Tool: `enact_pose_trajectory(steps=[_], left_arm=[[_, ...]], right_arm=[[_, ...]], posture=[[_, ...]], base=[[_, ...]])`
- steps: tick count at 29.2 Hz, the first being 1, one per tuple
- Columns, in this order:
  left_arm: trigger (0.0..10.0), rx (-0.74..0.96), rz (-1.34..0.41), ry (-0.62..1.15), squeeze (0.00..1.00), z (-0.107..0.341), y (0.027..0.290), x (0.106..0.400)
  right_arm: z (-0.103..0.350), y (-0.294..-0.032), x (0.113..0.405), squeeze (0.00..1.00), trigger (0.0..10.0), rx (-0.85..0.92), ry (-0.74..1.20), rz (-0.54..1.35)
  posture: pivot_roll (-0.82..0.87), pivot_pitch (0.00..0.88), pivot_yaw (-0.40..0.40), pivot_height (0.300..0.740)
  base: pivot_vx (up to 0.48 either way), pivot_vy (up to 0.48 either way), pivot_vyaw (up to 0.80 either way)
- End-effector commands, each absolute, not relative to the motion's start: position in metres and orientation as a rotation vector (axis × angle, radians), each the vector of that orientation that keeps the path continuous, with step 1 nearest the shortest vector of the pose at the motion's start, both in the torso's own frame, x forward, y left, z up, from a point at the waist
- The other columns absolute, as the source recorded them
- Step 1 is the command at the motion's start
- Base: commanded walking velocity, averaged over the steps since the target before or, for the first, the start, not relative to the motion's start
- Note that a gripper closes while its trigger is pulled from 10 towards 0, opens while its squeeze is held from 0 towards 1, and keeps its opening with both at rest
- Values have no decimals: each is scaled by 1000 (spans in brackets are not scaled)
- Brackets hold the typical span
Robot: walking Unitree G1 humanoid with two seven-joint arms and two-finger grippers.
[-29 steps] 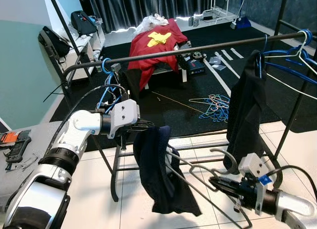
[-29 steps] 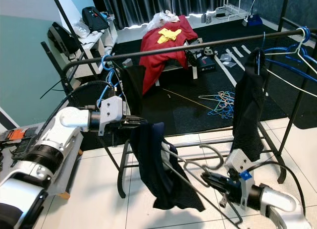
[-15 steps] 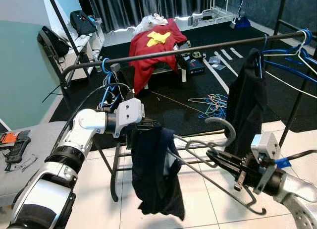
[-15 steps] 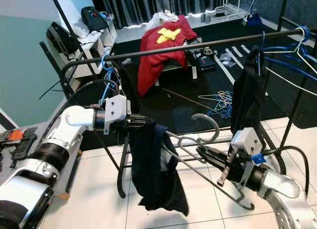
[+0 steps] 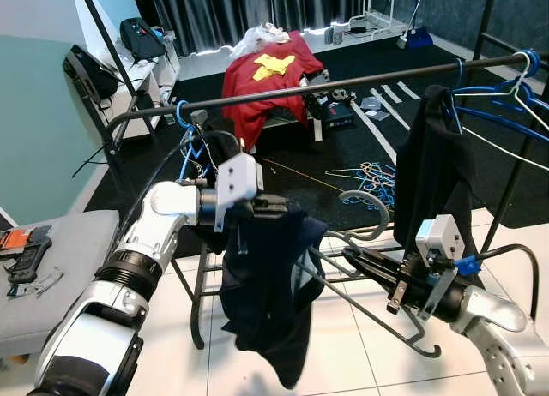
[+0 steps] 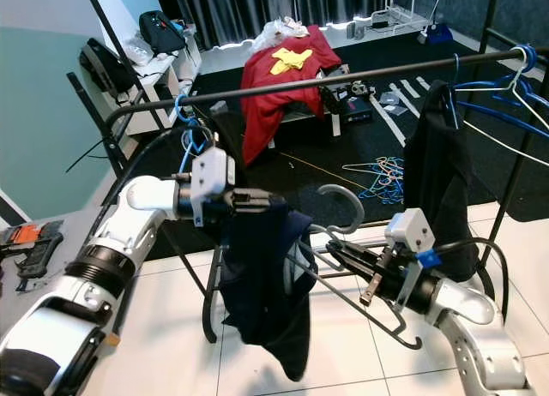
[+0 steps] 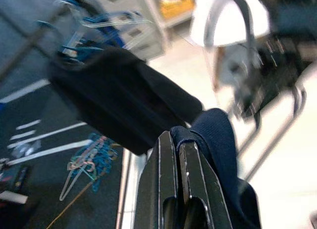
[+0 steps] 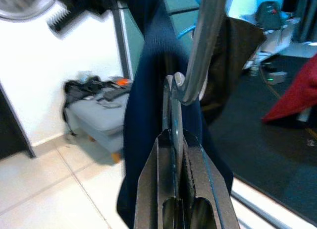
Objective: Hang hanger
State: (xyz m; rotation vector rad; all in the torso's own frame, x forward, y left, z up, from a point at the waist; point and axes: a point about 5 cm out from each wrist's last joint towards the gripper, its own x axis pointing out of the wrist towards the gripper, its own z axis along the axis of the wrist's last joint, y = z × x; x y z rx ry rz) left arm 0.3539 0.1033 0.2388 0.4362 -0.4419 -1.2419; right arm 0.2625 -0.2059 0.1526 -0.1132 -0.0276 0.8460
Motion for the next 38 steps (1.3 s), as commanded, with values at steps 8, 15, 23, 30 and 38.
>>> enact_pose_trajectory(steps=[8, 15, 23, 30, 38], left_arm=[[10000, 456, -1178, -464, 0, 263, 117, 358], [10000, 510, -1145, -464, 0, 259, 110, 358], [10000, 531, -1107, -485, 0, 264, 107, 360], [10000, 544, -1017, -481, 1000, 267, 110, 366], [10000, 567, -937, -493, 0, 271, 119, 369]], right_arm=[[162, -197, 268, 0, 10000, -147, -172, 753], [178, -188, 265, 0, 10000, -151, -247, 790], [177, -184, 265, 0, 10000, -159, -256, 808], [174, -183, 265, 0, 10000, -148, -244, 817], [172, -182, 266, 0, 10000, -137, -234, 828]], posture=[[-91, 11, 165, 740], [-94, 13, 164, 740], [-97, 9, 162, 740], [-97, 7, 155, 740], [-95, 2, 139, 740]], base=[[0, 0, 0], [0, 0, 0], [0, 0, 0], [0, 0, 0], [0, 0, 0]])
